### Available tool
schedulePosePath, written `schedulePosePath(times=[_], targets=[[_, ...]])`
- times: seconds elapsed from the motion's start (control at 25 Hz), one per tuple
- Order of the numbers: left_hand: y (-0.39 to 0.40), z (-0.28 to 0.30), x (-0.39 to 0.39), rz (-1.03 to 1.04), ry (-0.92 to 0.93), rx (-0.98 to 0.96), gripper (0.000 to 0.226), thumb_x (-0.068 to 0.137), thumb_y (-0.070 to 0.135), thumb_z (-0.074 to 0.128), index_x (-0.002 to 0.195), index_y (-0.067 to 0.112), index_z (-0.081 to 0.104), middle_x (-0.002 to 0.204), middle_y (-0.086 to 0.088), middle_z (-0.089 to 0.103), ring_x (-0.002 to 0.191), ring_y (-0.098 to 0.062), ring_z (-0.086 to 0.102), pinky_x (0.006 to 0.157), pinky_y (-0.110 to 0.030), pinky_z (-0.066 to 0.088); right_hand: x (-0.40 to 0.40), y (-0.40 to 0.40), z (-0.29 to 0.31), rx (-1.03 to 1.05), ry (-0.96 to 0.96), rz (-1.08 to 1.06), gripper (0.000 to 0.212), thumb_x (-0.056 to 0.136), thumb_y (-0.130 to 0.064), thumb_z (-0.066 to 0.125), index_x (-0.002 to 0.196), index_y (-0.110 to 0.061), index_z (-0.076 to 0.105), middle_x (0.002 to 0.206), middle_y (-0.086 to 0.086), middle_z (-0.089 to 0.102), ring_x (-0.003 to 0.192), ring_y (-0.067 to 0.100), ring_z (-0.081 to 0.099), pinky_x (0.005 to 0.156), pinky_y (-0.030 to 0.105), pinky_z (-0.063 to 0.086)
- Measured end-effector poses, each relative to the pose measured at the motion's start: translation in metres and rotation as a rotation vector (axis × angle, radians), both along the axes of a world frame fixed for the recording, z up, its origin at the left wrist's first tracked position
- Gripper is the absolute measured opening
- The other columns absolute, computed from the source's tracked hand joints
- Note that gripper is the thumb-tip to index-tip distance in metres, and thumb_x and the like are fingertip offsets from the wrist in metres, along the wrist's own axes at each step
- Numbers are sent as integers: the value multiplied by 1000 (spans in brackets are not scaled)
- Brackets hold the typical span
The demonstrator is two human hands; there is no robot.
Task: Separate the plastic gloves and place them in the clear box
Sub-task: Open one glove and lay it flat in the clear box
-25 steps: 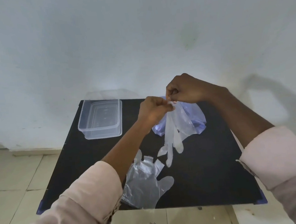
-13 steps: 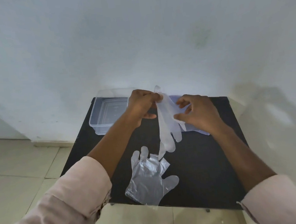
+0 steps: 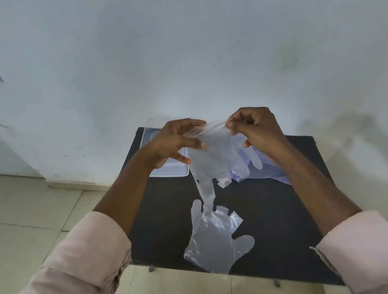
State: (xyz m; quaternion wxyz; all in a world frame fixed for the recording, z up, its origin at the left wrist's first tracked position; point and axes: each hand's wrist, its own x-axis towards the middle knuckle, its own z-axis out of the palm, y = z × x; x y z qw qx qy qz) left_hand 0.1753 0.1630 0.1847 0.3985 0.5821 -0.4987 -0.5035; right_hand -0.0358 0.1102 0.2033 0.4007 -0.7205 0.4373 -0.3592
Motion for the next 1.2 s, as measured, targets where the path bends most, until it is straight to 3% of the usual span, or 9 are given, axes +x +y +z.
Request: schedulePosePath(times=[0.12,0.24,0.52,0.64,0.76,0.88,1.2], targets=[[3,-4,23,5,45,-44,28,82,20,75,109,12,73,106,-1,73,102,-22,66,59,-31,57,28,4,10,19,23,-32,9,85,-12,63,82,-5,69,78,0,69,67,4,65,44,18,45],[7,-7,58,22,110,-71,27,87,27,69,105,8,74,111,-8,74,96,-21,70,60,-32,57,58,11,15,52,56,-40,11,86,-15,64,86,-5,68,85,3,70,72,6,67,48,20,48],[10,-4,133,16,-61,-68,22,86,21,70,101,5,74,103,-9,73,86,-18,71,58,-34,60,129,29,4,59,68,-114,8,85,-12,61,80,-11,68,85,0,70,74,8,70,46,22,50],[9,-5,149,31,57,-70,18,88,15,67,101,5,74,98,-5,74,84,-17,72,64,-35,62,152,31,-2,63,65,-138,12,85,-11,62,74,-17,66,84,0,69,79,14,70,48,24,52],[3,-12,160,31,189,-51,13,89,16,67,97,9,74,91,-3,76,81,-17,74,70,-35,62,165,26,-8,113,4,-151,8,83,-10,62,77,-11,67,83,2,67,80,15,68,55,28,53],[-14,-18,169,45,201,-77,12,92,15,64,96,8,73,87,-3,75,76,-17,73,80,-33,59,176,12,-14,166,-59,-144,7,84,-10,60,79,-10,64,92,13,70,83,19,69,62,30,53],[-121,-15,193,164,63,-76,19,90,9,57,99,3,73,94,-13,73,85,-23,70,88,-35,56,211,-99,-30,252,-123,-115,8,84,-11,55,76,-15,58,86,8,75,84,23,73,74,32,52]])
